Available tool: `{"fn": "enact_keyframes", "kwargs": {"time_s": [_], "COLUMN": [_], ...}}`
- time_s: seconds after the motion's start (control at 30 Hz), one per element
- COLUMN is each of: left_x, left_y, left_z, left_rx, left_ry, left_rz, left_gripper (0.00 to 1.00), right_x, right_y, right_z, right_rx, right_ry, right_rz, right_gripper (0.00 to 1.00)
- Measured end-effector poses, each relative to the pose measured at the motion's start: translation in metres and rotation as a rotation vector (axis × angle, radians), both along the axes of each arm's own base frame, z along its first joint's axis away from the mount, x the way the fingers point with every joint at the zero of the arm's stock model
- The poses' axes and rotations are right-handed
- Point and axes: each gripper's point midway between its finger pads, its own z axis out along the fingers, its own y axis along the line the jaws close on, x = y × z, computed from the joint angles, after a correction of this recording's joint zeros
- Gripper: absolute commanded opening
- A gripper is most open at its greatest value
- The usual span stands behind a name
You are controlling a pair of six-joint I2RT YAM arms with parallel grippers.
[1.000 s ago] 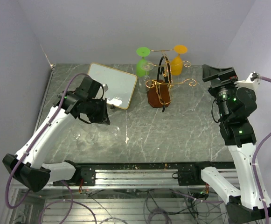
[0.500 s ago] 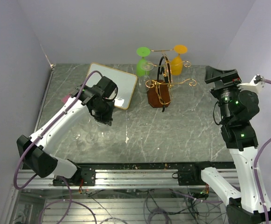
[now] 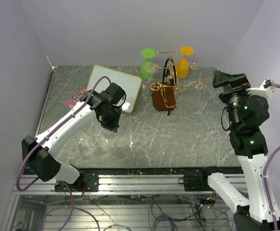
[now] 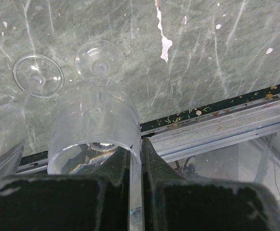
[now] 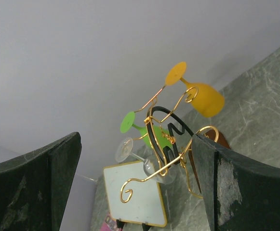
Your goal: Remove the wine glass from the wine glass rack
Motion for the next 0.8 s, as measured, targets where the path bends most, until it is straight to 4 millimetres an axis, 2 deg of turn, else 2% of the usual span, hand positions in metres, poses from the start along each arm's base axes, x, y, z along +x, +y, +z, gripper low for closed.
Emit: {"fn": "enact_keyframes", "kwargs": {"time_s": [0.27,0.5,0.8], "left_x": [-0.005,-0.002,-0.001], "left_y": [0.006,0.009,0.011], "left_z": [-0.022,-0.025,-0.017], "left_rx": [0.04,0.057,0.048], "left_ry": [0.031,0.02,-0.014], "left_rz": [0.008,0.022,0.043], "left_gripper": [0.09,0.3,0.48], "right_x": [-0.001,-0.001,-0.001], "right_y": [-0.001,-0.001,-0.001], "right_z": [-0.003,-0.006,-0.005], "right_rx": [-0.001,-0.003,-0.003], "right_ry": [0.011,0.022,0.023], "right_rz": [-0.004,-0.004,-0.003], "right_gripper": [0.96,0.96,0.96]}}
